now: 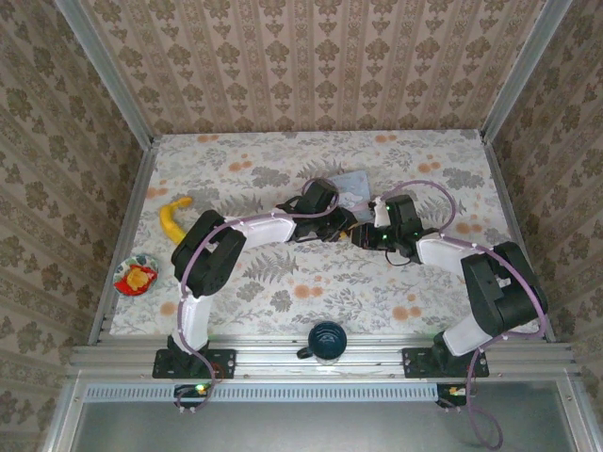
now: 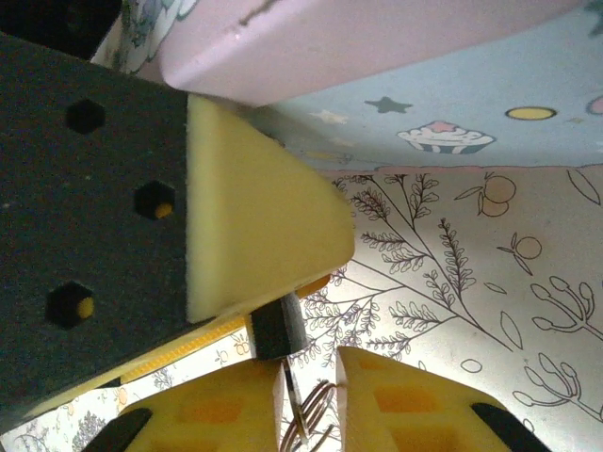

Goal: Unlock the padlock with the key

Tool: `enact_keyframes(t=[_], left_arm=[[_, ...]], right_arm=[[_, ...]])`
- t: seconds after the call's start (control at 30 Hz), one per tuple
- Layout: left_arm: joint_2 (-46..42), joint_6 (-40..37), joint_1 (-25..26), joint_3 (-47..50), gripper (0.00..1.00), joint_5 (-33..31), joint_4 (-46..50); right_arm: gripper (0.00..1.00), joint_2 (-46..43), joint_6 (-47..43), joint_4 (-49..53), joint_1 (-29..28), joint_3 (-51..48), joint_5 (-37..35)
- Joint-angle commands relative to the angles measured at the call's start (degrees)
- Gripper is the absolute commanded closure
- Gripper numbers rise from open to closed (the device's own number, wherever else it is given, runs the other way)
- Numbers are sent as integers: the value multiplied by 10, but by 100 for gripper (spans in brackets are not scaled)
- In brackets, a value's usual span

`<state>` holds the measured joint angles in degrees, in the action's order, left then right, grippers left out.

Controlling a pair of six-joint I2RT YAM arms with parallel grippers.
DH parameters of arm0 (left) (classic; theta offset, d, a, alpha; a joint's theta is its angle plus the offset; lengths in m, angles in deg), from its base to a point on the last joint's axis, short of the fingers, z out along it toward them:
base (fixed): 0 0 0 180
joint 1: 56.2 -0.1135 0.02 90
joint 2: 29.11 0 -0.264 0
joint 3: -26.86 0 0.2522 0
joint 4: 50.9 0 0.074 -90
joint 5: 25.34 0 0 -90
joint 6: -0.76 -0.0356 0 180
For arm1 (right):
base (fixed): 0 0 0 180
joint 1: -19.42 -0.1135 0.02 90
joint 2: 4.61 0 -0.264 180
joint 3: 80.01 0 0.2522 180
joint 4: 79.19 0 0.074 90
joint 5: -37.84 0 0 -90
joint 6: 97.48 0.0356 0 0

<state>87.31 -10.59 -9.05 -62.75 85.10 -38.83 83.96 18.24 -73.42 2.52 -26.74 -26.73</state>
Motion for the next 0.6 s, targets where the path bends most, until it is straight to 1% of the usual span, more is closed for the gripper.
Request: enact_keyframes(t=[0.0, 0.2, 0.43, 0.57], left_arm=[[12, 52, 26, 23, 100, 133, 71], [14, 37, 4, 18, 100, 114, 90], [16, 30, -10, 13, 100, 101, 99], [20, 29, -13, 8, 100, 96, 98]], right_arm=[[75, -4, 3, -75, 0, 0, -22], [70, -28, -4, -53, 1, -18, -37], [68, -70, 4, -55, 1, -46, -27], [67, -99, 7, -37, 3, -52, -25]])
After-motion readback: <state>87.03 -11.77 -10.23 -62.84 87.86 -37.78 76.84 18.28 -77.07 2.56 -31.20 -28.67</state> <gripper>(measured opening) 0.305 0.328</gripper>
